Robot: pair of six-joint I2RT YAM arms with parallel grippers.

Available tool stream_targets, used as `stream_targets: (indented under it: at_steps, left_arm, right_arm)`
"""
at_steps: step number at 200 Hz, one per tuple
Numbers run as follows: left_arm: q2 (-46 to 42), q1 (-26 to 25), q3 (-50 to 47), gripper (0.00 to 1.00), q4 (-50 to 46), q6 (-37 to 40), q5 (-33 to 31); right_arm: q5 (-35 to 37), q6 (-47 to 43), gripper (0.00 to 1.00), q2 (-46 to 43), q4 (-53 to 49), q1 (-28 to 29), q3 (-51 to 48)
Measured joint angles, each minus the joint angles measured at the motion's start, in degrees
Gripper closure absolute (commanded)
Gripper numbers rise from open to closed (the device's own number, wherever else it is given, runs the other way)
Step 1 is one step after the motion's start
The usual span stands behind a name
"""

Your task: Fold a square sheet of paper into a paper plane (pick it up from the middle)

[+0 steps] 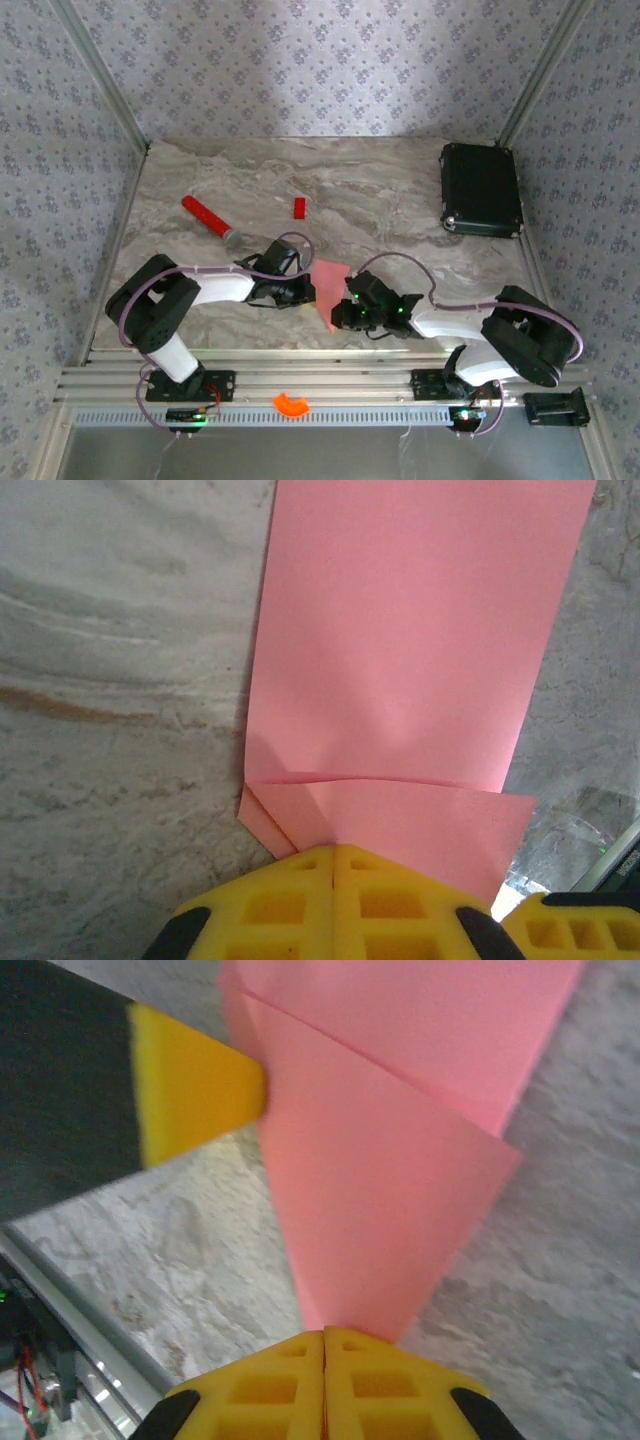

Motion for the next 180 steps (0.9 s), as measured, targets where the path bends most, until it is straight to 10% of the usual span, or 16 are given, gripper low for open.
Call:
stream_targets:
  at_steps: [180]
  left_arm:
    - [1.6,0.1,0.6,1.00,1.9,-0.1,1.4]
  right_arm:
    - [-0.7,1.1,0.92,4.4,6.1,1.2,-0.6]
